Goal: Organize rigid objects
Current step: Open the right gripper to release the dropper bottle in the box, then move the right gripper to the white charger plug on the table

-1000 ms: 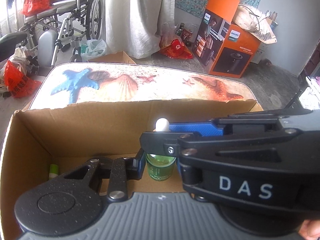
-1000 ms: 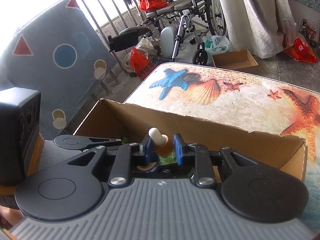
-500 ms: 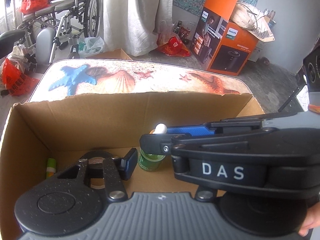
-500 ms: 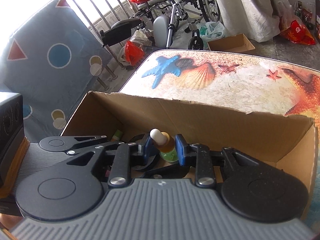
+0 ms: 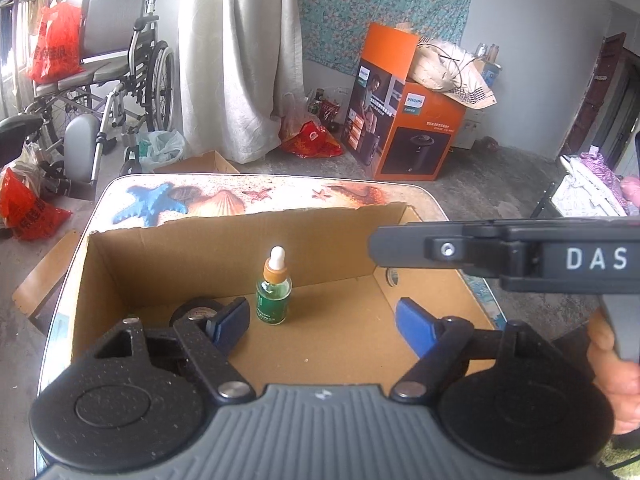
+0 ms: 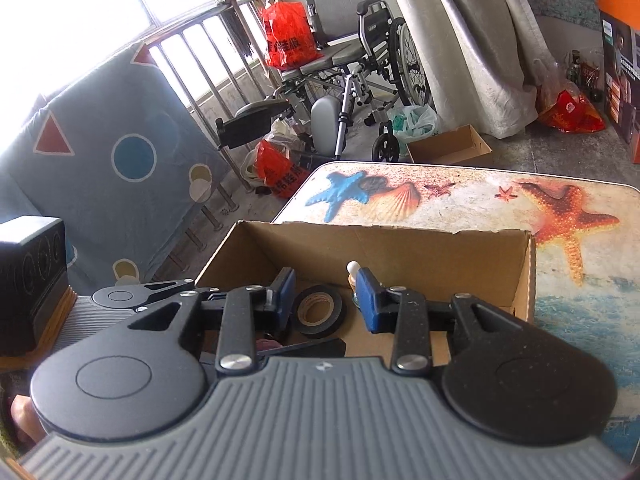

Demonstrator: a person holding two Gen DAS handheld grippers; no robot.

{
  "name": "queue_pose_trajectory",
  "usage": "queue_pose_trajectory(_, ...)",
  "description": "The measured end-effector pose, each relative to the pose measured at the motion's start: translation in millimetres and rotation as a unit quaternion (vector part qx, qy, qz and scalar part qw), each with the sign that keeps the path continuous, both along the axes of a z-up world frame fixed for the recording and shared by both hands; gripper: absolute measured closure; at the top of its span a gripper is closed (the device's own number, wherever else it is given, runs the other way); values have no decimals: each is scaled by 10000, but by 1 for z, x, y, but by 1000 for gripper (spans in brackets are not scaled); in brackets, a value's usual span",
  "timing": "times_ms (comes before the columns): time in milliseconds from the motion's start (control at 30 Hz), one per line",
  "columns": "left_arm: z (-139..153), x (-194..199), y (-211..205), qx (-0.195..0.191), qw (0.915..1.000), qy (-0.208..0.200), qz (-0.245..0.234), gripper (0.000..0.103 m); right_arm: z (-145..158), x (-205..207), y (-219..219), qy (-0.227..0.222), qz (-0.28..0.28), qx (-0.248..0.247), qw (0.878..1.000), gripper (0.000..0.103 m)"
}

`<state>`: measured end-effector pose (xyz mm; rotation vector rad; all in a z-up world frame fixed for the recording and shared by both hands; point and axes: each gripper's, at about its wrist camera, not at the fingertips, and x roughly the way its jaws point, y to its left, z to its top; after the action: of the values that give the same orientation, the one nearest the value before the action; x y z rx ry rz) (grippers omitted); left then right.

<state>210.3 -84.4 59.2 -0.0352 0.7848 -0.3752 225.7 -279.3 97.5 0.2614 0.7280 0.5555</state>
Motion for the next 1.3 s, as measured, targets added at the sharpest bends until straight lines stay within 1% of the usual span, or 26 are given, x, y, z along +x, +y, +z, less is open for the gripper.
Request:
queue_pose_trajectory(33, 3, -12, 3, -39, 10000, -59, -62, 18, 7, -18, -8, -84, -49, 102, 9999, 71)
queue_pose_trajectory(100, 7, -35, 7, -101, 9997, -143, -168, 17, 14, -52, -24, -194, -173, 322, 9991, 70)
queue_pose_trajectory(200, 6, -69, 13, -135, 9990, -265, -342, 15, 11, -101, -45, -231, -367, 665, 9968, 70)
queue_pose_trajectory(267, -2, -93, 14, -88, 9983, -337, -476, 14, -1, -131, -54, -149, -504, 903, 9945, 70)
queue_pose_trajectory(333, -12, -114, 13, -20, 9964, -465, -709, 14, -20, -155, -60, 21, -637, 1146, 9914, 70)
queue_pose_trajectory(400, -28, -133, 9, 145, 9948, -566, -837, 14, -43, -169, -59, 230, -762, 1265, 9888, 70)
queue_pose_trajectory(433, -39, -140, 5, 240, 9944, -546, -873, 14, -56, -173, -55, 374, -836, 1311, 9871, 70)
queue_pose_trajectory(533, -63, -141, 0, 380, 9954, -247, -846, 15, -94, -173, -45, 843, -926, 1603, 9791, 71)
queue_pose_trajectory(600, -72, -138, -1, 405, 9960, -111, -789, 18, -110, -169, -34, 986, -953, 1577, 9779, 72)
queue_pose_trajectory(667, -78, -136, -4, 539, 9953, -115, -800, 19, -121, -164, -20, 1083, -941, 1442, 9791, 73)
queue_pose_trajectory(767, -83, -135, -10, 732, 9932, -217, -880, 21, -131, -154, -6, 1202, -839, 1427, 9788, 73)
queue_pose_trajectory(867, -88, -132, -16, 849, 9918, -217, -930, 23, -140, -146, 4, 1329, -807, 1435, 9774, 73)
queue_pose_trajectory(1000, -94, -127, -21, 864, 9915, -111, -964, 25, -148, -135, 12, 1481, -785, 1469, 9749, 73)
queue_pose_trajectory(1133, -95, -122, -25, 915, 9910, -141, -964, 26, -152, -125, 16, 1555, -800, 1488, 9733, 73)
queue_pose_trajectory(1300, -96, -120, -23, 752, 9923, -78, -980, 26, -154, -122, 19, 1589, -860, 1442, 9729, 72)
